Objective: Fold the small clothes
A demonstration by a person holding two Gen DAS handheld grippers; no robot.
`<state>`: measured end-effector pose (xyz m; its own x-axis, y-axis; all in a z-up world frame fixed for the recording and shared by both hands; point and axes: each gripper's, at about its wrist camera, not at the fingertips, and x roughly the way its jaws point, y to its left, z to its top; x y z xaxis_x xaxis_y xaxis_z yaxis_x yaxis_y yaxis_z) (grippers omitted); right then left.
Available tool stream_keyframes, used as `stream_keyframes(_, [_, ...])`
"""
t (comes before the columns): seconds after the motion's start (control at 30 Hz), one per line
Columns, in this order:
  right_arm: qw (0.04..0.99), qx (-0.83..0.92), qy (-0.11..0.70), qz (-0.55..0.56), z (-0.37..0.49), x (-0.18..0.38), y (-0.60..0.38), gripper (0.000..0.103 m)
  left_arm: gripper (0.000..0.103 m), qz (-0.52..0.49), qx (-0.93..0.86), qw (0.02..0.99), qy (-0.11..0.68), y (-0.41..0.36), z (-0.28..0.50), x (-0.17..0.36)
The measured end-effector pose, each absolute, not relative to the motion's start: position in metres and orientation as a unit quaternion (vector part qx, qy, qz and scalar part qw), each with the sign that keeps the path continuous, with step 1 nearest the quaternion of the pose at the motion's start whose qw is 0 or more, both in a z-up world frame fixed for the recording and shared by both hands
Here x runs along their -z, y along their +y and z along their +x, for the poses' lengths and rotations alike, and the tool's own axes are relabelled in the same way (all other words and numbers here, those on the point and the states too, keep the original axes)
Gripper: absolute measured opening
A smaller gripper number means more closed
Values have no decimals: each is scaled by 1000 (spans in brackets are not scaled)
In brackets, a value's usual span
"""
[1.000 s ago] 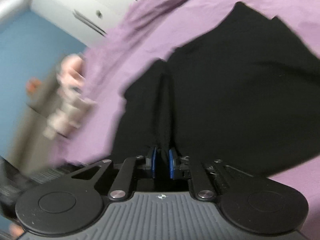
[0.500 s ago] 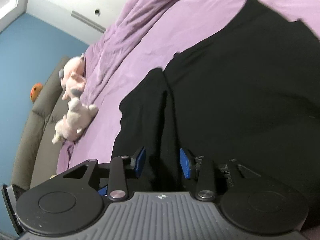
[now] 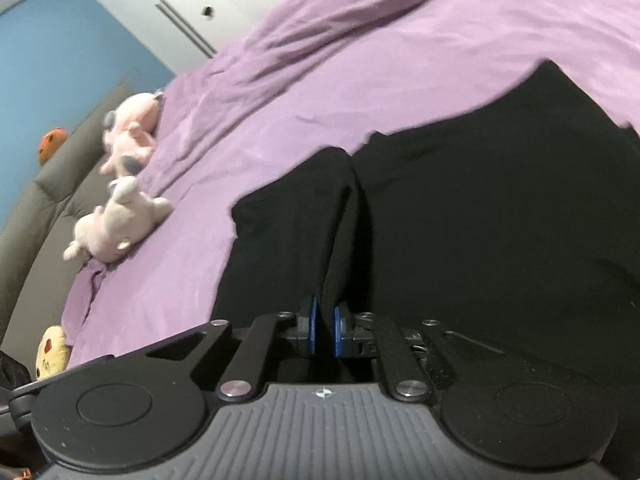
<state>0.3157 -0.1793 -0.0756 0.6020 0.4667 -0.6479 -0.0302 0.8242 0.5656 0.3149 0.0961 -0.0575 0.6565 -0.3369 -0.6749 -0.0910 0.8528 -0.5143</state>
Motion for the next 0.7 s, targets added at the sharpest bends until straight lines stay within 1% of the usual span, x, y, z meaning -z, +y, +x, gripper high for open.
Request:
stream_keyframes(0.07, [861,-134,434,230,315,84,-176,8,47,-270,70,863,422,93,319,64])
stream_keyframes(0.13, [862,-141,428,233,314,87,-179,9,47,-279,87,856,427,88,321,68])
stream_keyframes(0.23, [852,-154,423,268,315,87,-189,16,48,-269,91,857,431,86,319,71])
stream_keyframes(0.3, [836,-162,431,300,318,90,-195,21,48,-288,92,851,430,92,316,72])
stream_keyframes(0.4, [829,-165,432,316,322,90,-194,22,48,-300,88,848,429,95,315,70])
stream_keyframes(0.47, [842,-163,421,295,323,85,-186,20,48,-287,85,853,428,93,315,68])
stream_keyframes(0.5, [851,-159,417,277,325,82,-180,12,49,-281,85,855,428,91,315,66])
stream_keyframes(0.53, [861,-155,415,251,326,78,-174,6,49,-277,83,856,429,89,316,65])
stream_keyframes(0.6, [875,-147,411,210,327,71,-165,5,49,-272,80,857,429,87,315,62])
stream_keyframes(0.7, [900,-142,377,165,318,49,-163,5,49,-253,79,866,424,83,309,52])
